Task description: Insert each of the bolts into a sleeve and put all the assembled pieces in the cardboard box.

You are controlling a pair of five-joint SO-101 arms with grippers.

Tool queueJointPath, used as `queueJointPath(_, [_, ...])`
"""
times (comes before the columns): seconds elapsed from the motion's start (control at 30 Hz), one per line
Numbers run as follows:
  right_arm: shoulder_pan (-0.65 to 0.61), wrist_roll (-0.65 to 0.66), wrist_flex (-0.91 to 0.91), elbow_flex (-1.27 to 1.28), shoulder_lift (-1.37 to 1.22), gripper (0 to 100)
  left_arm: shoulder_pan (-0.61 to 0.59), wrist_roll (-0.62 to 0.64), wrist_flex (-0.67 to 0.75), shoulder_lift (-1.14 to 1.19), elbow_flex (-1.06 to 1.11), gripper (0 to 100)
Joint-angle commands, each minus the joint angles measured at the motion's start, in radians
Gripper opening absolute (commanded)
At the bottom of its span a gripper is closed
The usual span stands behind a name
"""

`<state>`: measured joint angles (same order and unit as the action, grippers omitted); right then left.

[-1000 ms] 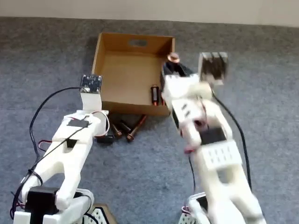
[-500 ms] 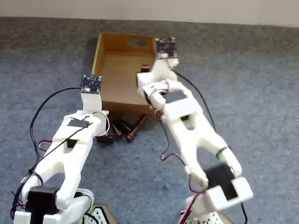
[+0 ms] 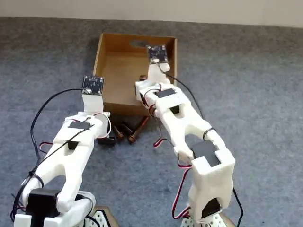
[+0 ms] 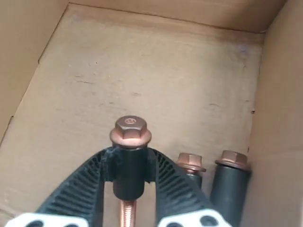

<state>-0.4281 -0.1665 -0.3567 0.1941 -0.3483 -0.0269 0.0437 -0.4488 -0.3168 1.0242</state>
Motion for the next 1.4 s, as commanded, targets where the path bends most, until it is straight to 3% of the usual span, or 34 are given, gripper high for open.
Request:
queueJointPath(0.0, [-0.001, 0.006, -0.002, -0.053, 0.015, 0.7, 0.015, 0.005, 0.015, -0.019, -0.007, 1])
queueJointPath(0.23, [0.025, 0.011, -0.165, -0.122, 0.013, 0.7, 0.015, 0.005, 0.015, -0.019, -0.007, 1])
queueJointPath(1.37, [0.015, 0.006, -0.171, -0.182, -0.087, 0.7, 0.015, 0.005, 0.015, -0.019, -0.007, 1])
